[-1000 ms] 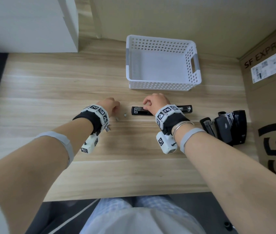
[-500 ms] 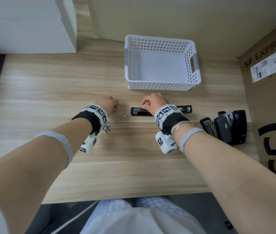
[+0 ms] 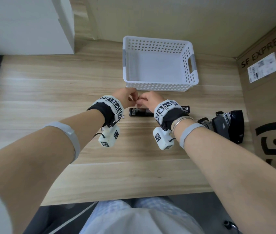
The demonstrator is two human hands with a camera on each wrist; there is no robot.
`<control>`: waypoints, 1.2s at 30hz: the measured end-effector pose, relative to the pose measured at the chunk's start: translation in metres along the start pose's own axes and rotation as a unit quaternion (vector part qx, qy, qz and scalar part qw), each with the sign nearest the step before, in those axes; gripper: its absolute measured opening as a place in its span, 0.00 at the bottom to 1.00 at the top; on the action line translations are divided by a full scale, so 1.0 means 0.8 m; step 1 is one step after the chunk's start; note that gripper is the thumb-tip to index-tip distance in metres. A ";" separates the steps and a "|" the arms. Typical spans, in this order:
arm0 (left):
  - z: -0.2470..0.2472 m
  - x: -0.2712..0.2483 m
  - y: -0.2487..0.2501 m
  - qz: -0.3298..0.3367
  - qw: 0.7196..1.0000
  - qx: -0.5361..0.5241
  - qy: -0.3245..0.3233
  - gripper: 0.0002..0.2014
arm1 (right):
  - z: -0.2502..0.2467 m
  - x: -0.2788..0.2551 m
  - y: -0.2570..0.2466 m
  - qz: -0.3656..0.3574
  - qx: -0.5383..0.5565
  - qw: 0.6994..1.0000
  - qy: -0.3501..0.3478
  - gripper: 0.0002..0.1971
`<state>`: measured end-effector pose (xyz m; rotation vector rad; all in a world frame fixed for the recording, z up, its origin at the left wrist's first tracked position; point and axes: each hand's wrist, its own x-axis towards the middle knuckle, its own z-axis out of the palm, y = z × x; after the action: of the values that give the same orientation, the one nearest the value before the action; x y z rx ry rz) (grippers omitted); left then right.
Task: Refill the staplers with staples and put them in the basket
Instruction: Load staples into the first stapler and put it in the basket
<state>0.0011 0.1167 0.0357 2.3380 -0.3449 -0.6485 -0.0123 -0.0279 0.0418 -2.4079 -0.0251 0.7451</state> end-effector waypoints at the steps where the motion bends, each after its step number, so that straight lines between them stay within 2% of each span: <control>1: 0.001 0.001 0.002 0.003 1.000 -0.006 0.008 0.07 | 0.000 0.000 0.001 0.002 0.005 1.000 0.003 0.11; 6: 0.005 0.003 0.008 0.023 0.999 0.027 0.003 0.10 | -0.001 0.000 0.008 0.011 0.041 0.999 0.004 0.09; 10: 0.009 0.005 0.006 0.043 0.997 0.058 -0.011 0.23 | -0.005 -0.001 0.013 0.012 0.052 0.999 -0.005 0.10; 17: 0.014 0.004 0.005 0.042 0.998 0.051 0.007 0.25 | -0.011 0.003 0.007 0.008 0.017 0.999 -0.026 0.12; 24: 0.015 0.007 0.005 0.037 0.997 0.060 0.014 0.24 | -0.013 -0.002 0.004 -0.001 -0.034 0.999 -0.030 0.14; 28: 0.017 0.006 0.000 -0.001 0.996 0.083 -0.013 0.09 | -0.012 -0.004 0.007 -0.005 -0.141 0.990 -0.013 0.10; 31: 0.020 0.004 -0.009 -0.037 0.996 0.072 -0.035 0.11 | -0.007 -0.006 0.012 0.003 -0.181 0.983 -0.007 0.06; 36: 0.022 0.004 -0.014 -0.059 0.995 0.058 -0.046 0.11 | 0.004 -0.007 0.015 -0.008 -0.214 0.977 0.019 0.07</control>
<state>-0.0049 0.1142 0.0158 2.4589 -0.2947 -0.8157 -0.0207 -0.0374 0.0360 -2.8251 -0.2091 0.7465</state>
